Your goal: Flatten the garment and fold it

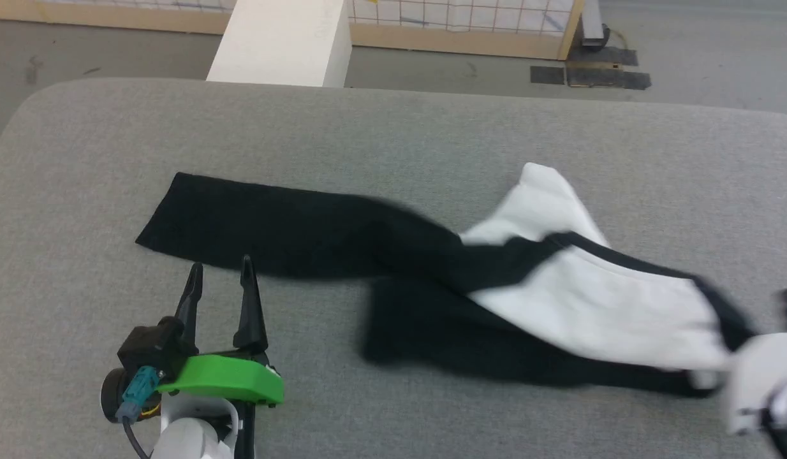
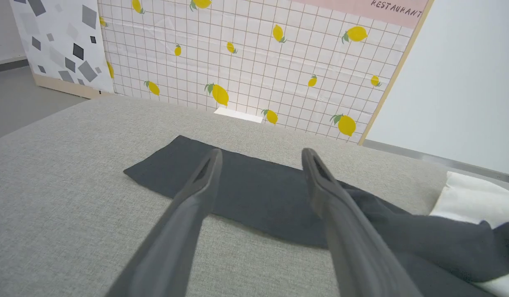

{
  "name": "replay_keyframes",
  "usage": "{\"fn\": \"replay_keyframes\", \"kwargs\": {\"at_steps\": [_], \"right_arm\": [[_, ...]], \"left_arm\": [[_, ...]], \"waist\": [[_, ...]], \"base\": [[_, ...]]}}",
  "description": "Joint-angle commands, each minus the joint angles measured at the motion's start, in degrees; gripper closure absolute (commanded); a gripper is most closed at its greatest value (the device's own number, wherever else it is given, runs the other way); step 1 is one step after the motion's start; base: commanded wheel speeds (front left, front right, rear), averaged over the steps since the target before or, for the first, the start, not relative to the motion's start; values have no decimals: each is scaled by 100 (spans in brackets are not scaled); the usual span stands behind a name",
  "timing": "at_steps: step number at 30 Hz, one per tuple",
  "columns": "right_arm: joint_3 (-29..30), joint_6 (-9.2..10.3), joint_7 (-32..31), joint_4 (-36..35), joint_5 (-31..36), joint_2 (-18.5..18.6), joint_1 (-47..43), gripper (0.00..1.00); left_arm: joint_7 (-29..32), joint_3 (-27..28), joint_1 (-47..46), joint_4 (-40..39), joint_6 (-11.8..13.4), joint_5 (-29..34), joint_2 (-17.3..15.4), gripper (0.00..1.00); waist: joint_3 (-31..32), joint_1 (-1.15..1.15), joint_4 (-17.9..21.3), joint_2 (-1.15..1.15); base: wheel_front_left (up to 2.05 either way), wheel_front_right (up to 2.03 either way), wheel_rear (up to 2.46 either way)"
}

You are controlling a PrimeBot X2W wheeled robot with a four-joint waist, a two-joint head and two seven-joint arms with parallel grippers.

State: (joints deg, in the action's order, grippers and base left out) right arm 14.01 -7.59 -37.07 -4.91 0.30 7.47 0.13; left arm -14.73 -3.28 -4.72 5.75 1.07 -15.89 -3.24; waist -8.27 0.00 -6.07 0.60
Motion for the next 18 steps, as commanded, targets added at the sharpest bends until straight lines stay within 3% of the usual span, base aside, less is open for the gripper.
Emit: {"fn": "replay_keyframes", "kwargs": {"at_steps": [1, 3, 4, 5, 6, 11, 18], "right_arm": [[335, 10, 130, -88, 211, -5, 126, 100], [714, 10, 293, -104, 393, -77, 225, 100], [812, 10, 394, -104, 444, -116, 264, 87], [914, 10, 528, -96, 468, -180, 306, 31], [979, 10, 625, -82, 478, -236, 328, 0], [904, 10, 1524, -65, 386, -418, 298, 0], [189, 10, 2579, 6, -119, -456, -83, 0]], "left_arm": [[-27, 0, 57, 22, -26, 52, 28, 0], [-27, -15, 57, 60, -55, 60, 30, 0], [-27, -25, 56, 85, -72, 62, 31, 0], [-27, -39, 53, 111, -93, 67, 32, 0], [-27, -49, 51, 131, -105, 73, 32, 0], [-27, -227, -25, 279, -213, 89, 34, 0], [138, -947, -581, 834, -533, 465, -18, 0]], "waist": [[36, 0, 58, -60], [38, 0, 95, -60], [43, 0, 114, -60], [45, 0, 139, -60], [51, 0, 165, -60], [43, 0, 348, -60], [-2, 0, 715, -60]], "base": [[0, 0, 0], [0, 0, 0], [0, 0, 0], [0, 0, 0], [0, 0, 0], [0, 0, 0], [0, 0, 0]]}}
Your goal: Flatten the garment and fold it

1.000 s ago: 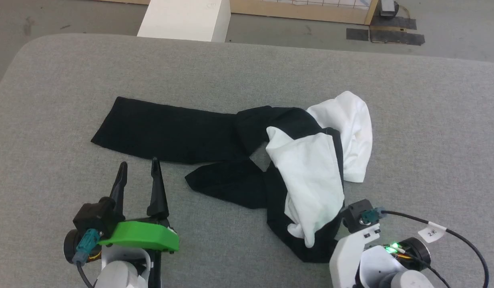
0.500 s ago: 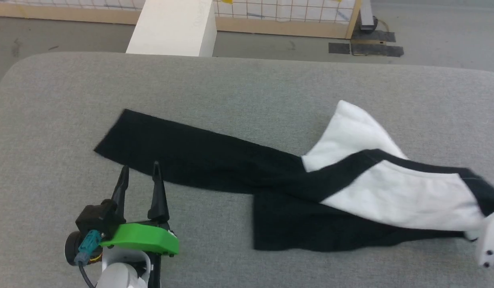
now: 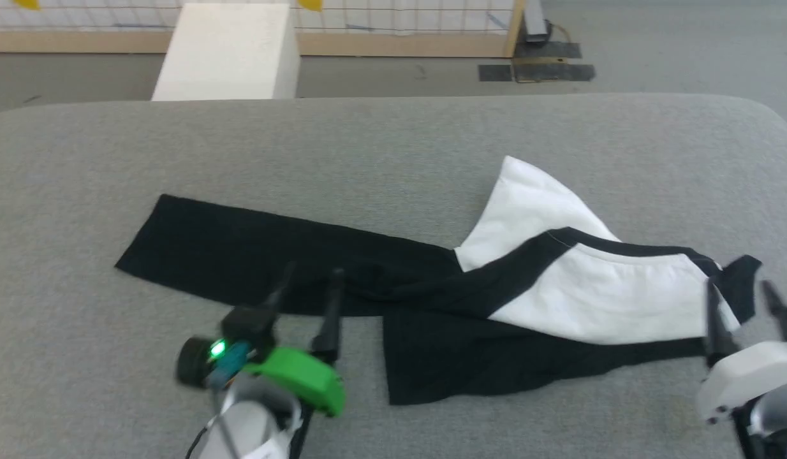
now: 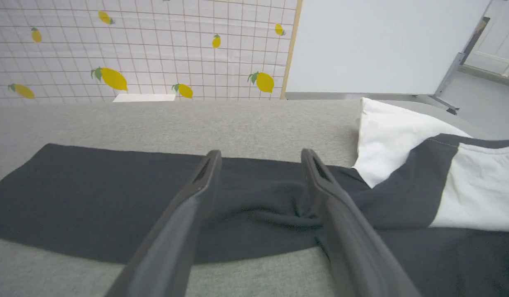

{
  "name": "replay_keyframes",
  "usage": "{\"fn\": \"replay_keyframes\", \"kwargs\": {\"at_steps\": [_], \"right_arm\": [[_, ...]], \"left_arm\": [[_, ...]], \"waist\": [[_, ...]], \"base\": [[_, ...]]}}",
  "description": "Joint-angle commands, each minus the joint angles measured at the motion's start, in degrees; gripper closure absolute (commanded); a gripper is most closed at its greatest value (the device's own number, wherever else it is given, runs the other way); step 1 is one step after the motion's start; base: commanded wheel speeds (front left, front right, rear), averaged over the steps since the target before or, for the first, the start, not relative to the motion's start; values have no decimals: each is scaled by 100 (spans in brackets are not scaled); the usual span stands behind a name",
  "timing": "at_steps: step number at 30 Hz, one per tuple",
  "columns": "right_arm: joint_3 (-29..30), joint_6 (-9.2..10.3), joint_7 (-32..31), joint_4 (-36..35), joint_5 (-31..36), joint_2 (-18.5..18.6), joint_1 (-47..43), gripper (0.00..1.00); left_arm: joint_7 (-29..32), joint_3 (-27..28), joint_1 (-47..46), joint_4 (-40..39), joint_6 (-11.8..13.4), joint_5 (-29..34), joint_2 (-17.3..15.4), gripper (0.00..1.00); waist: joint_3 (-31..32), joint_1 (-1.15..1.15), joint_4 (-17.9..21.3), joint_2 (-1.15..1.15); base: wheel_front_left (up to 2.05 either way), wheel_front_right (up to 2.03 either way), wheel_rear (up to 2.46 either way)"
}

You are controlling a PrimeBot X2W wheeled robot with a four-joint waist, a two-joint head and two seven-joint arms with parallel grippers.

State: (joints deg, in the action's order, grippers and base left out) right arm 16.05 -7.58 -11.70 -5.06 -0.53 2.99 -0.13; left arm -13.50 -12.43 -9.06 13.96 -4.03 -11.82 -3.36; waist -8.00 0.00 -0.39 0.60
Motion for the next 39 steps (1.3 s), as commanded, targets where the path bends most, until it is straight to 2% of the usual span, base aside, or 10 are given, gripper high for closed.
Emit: {"fn": "replay_keyframes", "kwargs": {"at_steps": [1, 6, 9, 12, 18, 20, 21, 25, 32, 39], "right_arm": [[-132, 9, 140, 60, -127, -9, -107, 0], [-555, 9, 403, 253, -382, -10, -166, 0], [-748, 9, 469, 320, -497, -11, -119, 0], [-913, 9, 490, 371, -563, -11, -76, 0], [-1097, 9, 594, 465, -693, -11, 34, 0], [-1115, 9, 623, 488, -719, -11, 61, 0], [-1121, 9, 634, 497, -732, -11, 71, 0], [-1123, 9, 682, 568, -779, -11, 106, 0], [-1091, 9, 729, 610, -791, -11, 110, 0], [-1051, 9, 702, 537, -763, -11, 47, 0]], "left_arm": [[145, -172, -287, 147, -72, 136, -33, 0], [963, -707, -957, 752, -233, 398, -204, 0], [1785, -754, -1322, 1197, -245, 382, -274, 0], [2643, -669, -1597, 1567, -102, 326, -297, 0], [4609, -779, -1830, 1990, -207, 53, -384, 0], [4933, -841, -1840, 1908, -242, -8, -443, 72], [4996, -861, -1838, 1843, -253, -32, -468, 100], [4492, -802, -1800, 1425, -162, -46, -514, 100], [2778, -153, -1524, 946, 518, -199, -481, 100], [1779, 866, -812, 441, 1138, -558, -821, 100]], "waist": [[-38, 0, 214, -60], [-105, 0, 519, -60], [-191, 0, 693, -60], [-291, 0, 813, -60], [-473, 0, 956, -60], [-503, 0, 964, -60], [-513, 0, 961, -60], [-509, 0, 867, -60], [-339, 0, 510, -60], [-121, 0, 150, -60]], "base": [[0, 0, 0], [0, 0, 0], [0, 0, 0], [0, 0, 0], [0, 0, 0], [0, 0, 0], [0, 0, 0], [0, 0, 0], [0, 0, 0], [0, 0, 0]]}}
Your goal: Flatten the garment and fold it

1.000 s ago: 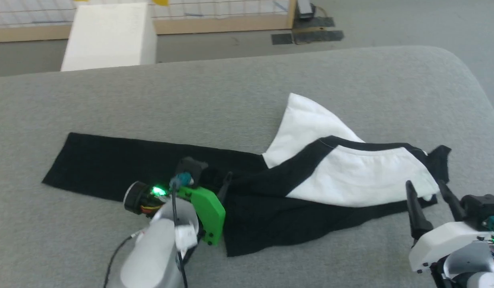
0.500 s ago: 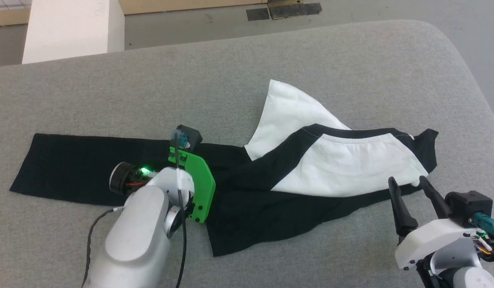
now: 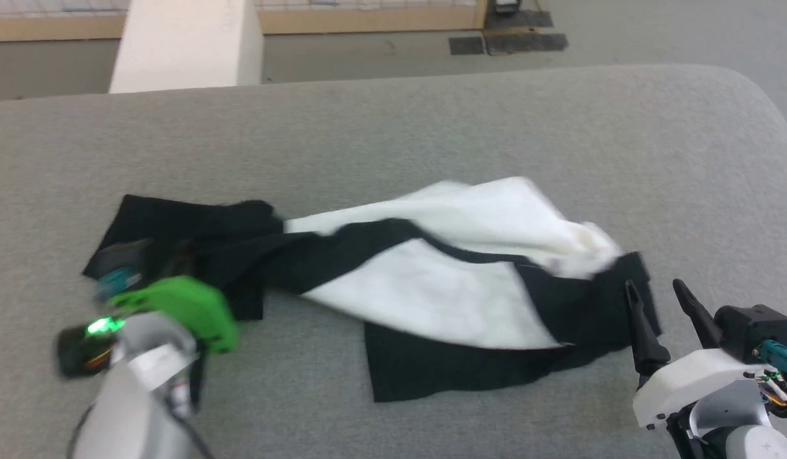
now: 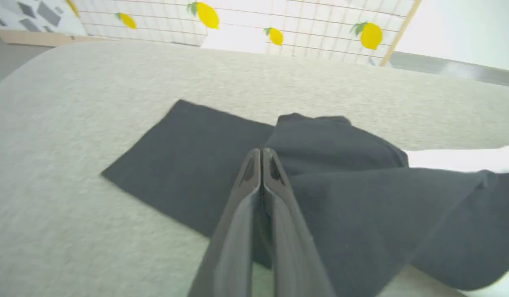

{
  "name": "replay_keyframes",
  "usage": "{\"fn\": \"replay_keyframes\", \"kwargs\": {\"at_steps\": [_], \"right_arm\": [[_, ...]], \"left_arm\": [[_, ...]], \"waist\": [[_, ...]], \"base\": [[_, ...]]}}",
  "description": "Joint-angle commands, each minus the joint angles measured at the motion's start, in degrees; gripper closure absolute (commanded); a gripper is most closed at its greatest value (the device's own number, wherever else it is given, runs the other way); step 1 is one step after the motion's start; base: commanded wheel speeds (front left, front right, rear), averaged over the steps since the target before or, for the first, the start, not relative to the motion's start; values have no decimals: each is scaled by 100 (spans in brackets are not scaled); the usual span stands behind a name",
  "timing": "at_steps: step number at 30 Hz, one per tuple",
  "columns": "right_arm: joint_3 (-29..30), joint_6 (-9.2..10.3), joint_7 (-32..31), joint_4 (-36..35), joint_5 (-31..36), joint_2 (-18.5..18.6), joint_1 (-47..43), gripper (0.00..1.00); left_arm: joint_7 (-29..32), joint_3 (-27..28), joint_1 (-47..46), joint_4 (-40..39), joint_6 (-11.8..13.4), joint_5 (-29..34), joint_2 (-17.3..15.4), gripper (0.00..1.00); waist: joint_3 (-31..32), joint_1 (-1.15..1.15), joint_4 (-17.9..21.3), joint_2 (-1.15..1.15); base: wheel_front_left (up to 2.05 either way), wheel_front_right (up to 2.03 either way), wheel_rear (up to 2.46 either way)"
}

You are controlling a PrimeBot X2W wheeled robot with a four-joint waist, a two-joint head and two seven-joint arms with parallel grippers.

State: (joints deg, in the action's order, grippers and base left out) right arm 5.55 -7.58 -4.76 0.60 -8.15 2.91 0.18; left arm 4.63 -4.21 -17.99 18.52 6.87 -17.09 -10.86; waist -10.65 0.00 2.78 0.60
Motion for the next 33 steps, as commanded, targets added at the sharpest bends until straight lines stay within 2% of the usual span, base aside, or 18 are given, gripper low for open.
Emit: {"fn": "replay_keyframes", "kwargs": {"at_steps": [1, 5, 7, 8, 9, 13, 17, 20, 27, 33], "right_arm": [[-7, 9, -6, -43, 2, -3, -3, 0], [-28, 9, -87, -76, -12, -3, -95, 0], [-37, 9, -125, -100, -15, -3, -135, 0], [-42, 9, -140, -109, -13, -3, -150, 0], [-54, 9, -167, -115, -6, -3, -167, 0], [-62, 9, -338, -117, -16, -3, -210, 0], [-30, 9, -1034, 70, -148, -3, -350, 0], [38, 9, -1463, 182, -272, -3, -415, 0], [200, 9, -1915, 429, -127, -3, -335, 0], [15, 9, -2585, 757, -22, -3, -315, 0]], "left_arm": [[-118, 216, 233, -103, 165, -73, -139, 100], [-199, 713, 802, -348, 558, -209, -271, 100], [-153, 856, 1033, -442, 666, -300, -256, 100], [-138, 871, 1116, -482, 661, -336, -242, 64], [-134, 868, 1206, -531, 631, -378, -220, 0], [-577, 849, 1386, -757, 493, -472, -66, 0], [-1405, 785, 1492, -928, 290, -535, 199, 0], [-1755, 614, 1523, -939, 147, -453, 345, 0], [-1953, 359, 1431, -1031, -106, -194, 529, 0], [-1961, 381, 1347, -1100, -275, -53, 623, 0]], "waist": [[174, 0, -219, -60], [267, 0, -384, -60], [290, 0, -455, -60], [300, 0, -486, -60], [311, 0, -521, -60], [313, 0, -631, -60], [300, 0, -727, -60], [258, 0, -803, -60], [119, 0, -910, -60], [35, 0, -938, -60]], "base": [[0, 0, 0], [0, 0, 0], [0, 0, 0], [0, 0, 0], [0, 0, 0], [0, 0, 0], [0, 0, 0], [0, 0, 0], [0, 0, 0], [0, 0, 0]]}}
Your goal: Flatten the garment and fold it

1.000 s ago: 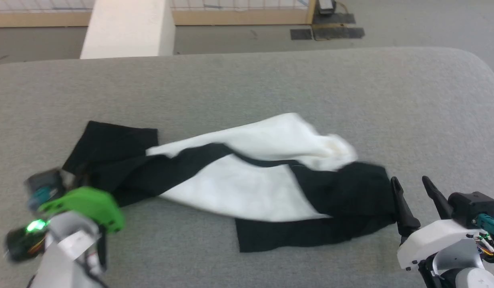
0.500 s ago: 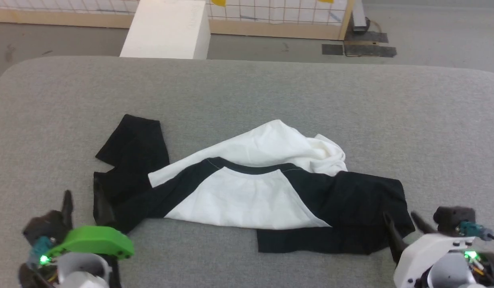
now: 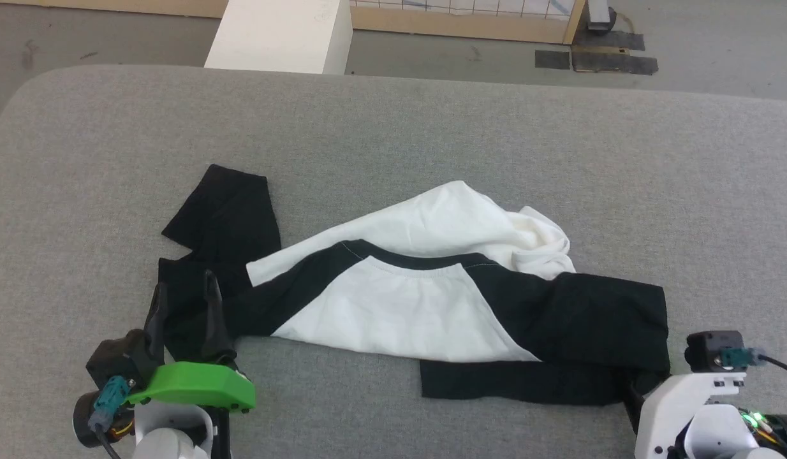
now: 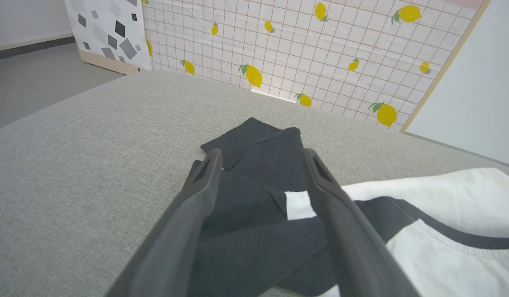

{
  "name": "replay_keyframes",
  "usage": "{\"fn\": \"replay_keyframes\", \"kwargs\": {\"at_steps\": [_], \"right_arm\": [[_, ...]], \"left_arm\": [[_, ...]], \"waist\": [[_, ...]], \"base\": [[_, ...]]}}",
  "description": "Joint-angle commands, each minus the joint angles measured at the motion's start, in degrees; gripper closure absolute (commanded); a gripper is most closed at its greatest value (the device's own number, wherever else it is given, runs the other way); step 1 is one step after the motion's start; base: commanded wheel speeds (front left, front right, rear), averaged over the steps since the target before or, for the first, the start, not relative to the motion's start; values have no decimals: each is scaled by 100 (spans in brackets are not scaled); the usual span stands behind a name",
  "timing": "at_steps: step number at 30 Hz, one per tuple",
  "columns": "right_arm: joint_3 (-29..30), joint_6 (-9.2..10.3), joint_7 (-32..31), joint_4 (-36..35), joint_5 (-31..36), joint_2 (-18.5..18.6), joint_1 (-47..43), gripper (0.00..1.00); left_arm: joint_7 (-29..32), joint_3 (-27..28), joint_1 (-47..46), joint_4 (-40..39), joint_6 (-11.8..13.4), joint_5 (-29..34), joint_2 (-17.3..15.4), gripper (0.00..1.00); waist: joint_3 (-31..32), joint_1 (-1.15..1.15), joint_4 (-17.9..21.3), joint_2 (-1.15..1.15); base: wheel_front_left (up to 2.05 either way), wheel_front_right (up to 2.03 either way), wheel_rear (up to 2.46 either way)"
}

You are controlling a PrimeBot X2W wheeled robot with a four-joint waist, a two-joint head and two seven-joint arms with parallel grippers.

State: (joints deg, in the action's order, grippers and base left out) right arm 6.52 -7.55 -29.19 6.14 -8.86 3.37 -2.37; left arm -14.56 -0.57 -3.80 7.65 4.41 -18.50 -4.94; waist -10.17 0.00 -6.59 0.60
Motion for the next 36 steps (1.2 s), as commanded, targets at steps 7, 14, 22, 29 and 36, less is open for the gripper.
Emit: {"fn": "replay_keyframes", "kwargs": {"at_steps": [7, 14, 22, 29, 36], "right_arm": [[-123, 6, -491, 90, 505, -49, 18, 100], [974, 6, -225, -579, 1381, 368, 451, 100], [1367, 6, 412, -667, 1899, 1046, 1381, 100], [1106, 6, 832, -541, 1724, 677, 1286, 0], [1049, 6, 1180, -836, 1287, 95, 480, 0]], "left_arm": [[-43, 69, -40, 77, -152, 155, 114, 0], [-43, 63, -59, 161, -234, 198, 158, 0], [-43, 50, -160, 256, -317, 223, 181, 0], [-43, -114, -225, 338, -458, 239, 193, 0], [115, -868, -515, 451, -777, 297, 200, 0]], "waist": [[15, 0, 28, -60], [66, 0, 11, -60], [-4, 0, -25, -60], [25, 0, -13, -60], [180, 0, 153, -60]], "base": [[0, 0, 0], [0, 0, 0], [0, 0, 0], [0, 0, 0], [0, 0, 0]]}}
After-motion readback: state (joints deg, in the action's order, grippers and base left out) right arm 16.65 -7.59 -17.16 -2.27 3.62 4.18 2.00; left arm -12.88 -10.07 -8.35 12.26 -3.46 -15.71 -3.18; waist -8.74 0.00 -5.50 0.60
